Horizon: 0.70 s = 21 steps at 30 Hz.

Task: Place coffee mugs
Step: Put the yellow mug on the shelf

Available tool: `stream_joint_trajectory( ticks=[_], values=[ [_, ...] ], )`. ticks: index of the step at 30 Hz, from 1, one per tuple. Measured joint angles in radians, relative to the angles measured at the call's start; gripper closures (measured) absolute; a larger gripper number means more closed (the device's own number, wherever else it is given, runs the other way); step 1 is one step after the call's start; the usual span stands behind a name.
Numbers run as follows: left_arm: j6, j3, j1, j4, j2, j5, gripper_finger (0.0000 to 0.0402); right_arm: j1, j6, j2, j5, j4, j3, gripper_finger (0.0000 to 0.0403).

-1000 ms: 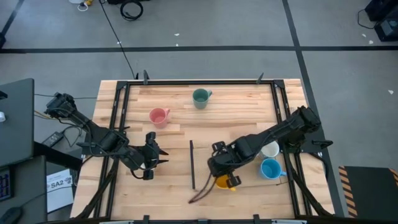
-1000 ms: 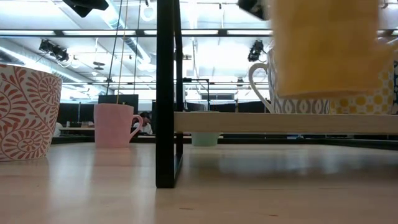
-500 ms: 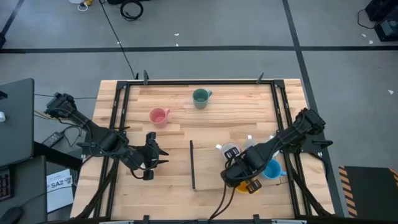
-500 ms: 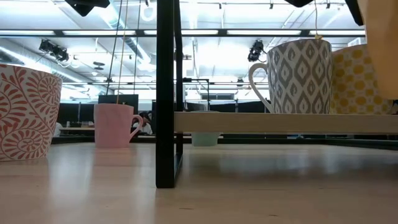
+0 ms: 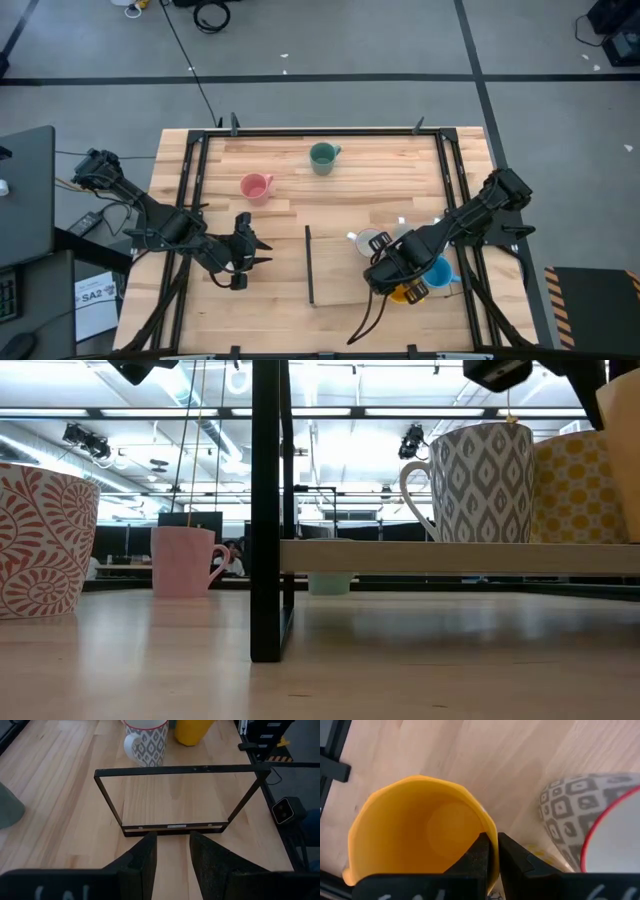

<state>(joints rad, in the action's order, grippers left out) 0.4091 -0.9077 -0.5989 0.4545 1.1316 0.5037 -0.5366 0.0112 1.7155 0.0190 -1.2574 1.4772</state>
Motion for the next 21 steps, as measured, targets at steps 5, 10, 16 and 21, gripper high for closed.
stream_joint_trajectory(
  ticks=[5, 10, 16, 21],
  values=[
    [0.000, 0.000, 0.000, -0.002, 0.000, 0.000, 0.0278, 0.009, 0.022, -0.062, -0.002, 0.064, -0.079, 0.0370],
    [0.000, 0.000, 0.000, -0.007, 0.000, 0.000, 0.0278, 0.008, 0.020, -0.103, -0.010, 0.115, -0.138, 0.0369],
    [-0.001, 0.000, 0.000, -0.028, 0.000, 0.000, 0.0278, 0.009, 0.014, -0.111, -0.042, 0.110, -0.160, 0.0367],
    [-0.002, 0.000, 0.000, -0.032, 0.000, 0.000, 0.0278, 0.010, -0.007, -0.110, -0.064, 0.112, -0.161, 0.0362]
  ],
)
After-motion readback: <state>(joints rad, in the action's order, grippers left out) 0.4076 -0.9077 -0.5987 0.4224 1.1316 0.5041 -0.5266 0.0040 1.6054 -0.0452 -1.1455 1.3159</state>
